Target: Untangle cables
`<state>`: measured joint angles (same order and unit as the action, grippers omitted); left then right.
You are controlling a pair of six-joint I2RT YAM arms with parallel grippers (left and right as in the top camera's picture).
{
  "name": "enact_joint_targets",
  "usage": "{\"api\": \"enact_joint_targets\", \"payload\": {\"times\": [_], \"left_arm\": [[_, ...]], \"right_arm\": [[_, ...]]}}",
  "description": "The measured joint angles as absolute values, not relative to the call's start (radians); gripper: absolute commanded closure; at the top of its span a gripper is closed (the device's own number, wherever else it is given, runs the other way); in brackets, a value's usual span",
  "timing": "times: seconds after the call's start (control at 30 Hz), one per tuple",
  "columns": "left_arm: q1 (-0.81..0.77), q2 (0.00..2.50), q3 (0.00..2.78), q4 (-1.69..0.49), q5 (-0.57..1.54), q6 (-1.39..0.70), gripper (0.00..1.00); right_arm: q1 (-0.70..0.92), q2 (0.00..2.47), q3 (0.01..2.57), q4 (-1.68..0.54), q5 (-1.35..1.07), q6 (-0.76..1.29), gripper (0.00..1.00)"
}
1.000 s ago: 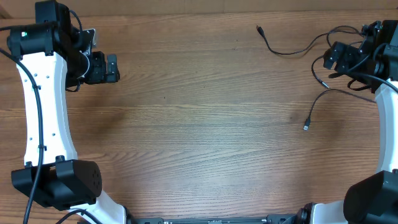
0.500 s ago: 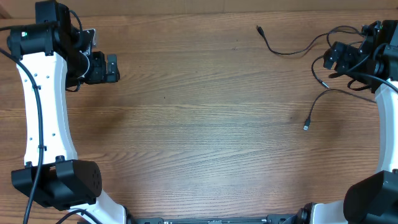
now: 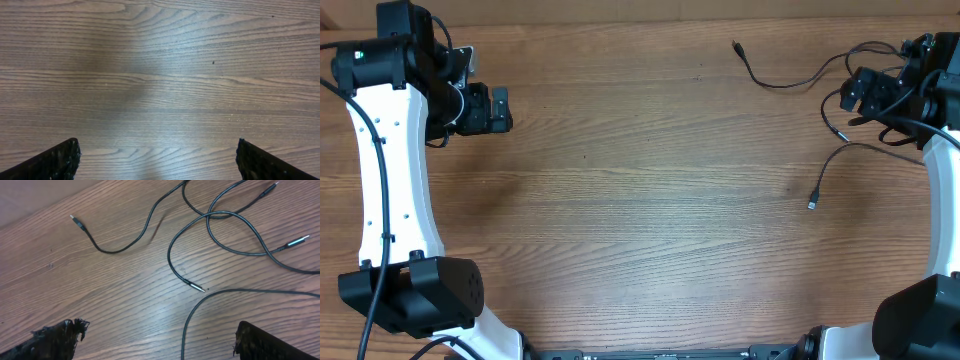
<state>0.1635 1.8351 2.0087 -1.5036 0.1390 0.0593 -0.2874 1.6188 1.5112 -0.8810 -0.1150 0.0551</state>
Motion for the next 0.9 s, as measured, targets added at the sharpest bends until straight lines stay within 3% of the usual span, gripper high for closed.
{"api": "enact_joint_targets", "payload": {"times": [0.63,0.9], "left_arm": [[0.148,1.835,2.009,-1.504,0.139,0.059,0.01],[0.006,1.795,2.003,-1.503,0.091,0.06,0.0]], "right_arm": [[-0.287,1.619,1.511,-0.881,-0.115,0.055,0.0],[-0.287,1.619,1.511,-0.881,-0.115,0.055,0.0]]}}
